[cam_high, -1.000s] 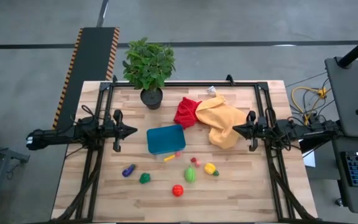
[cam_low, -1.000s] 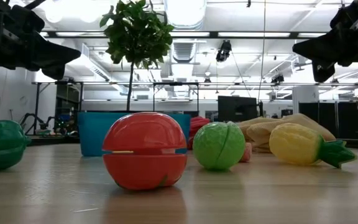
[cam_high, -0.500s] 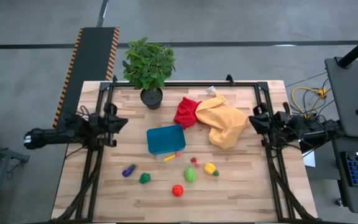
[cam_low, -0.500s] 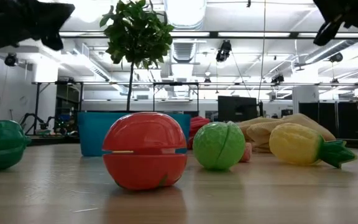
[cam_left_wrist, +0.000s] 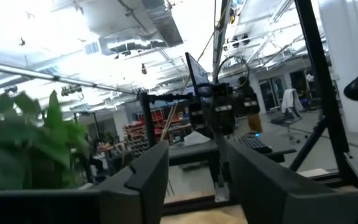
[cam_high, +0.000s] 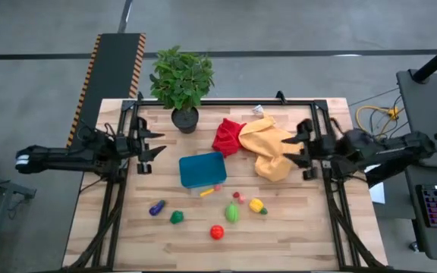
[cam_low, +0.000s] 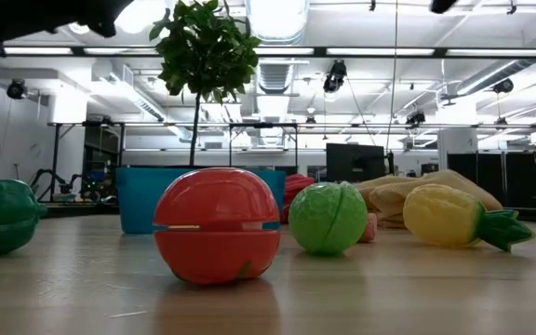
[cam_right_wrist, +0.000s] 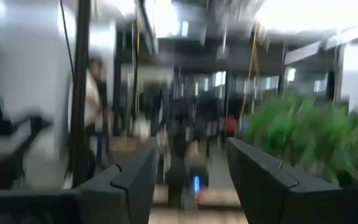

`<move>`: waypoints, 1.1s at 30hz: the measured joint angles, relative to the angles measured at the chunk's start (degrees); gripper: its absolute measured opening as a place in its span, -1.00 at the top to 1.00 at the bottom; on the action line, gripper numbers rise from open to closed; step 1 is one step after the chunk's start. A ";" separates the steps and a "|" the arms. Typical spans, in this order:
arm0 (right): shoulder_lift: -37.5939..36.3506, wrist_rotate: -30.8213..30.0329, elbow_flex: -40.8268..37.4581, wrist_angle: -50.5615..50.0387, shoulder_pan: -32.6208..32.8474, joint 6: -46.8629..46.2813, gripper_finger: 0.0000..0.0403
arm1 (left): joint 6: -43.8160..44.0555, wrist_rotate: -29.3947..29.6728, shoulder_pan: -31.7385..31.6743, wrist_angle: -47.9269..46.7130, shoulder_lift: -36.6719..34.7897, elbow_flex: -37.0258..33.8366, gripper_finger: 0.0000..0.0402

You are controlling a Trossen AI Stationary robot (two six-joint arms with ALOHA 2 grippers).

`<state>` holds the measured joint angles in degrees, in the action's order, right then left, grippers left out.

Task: Pick and placing Produce into tupperware
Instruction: Put the red raspberry into the blue bin

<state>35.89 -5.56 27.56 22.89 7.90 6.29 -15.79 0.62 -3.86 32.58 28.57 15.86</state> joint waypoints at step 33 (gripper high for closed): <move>31.70 -3.49 46.63 -75.85 0.11 -22.03 0.12 | 6.90 0.06 0.13 -0.37 17.56 8.10 0.18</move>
<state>67.59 -9.05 74.18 -52.97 8.01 -15.74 -8.89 0.69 -3.73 32.21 46.13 23.97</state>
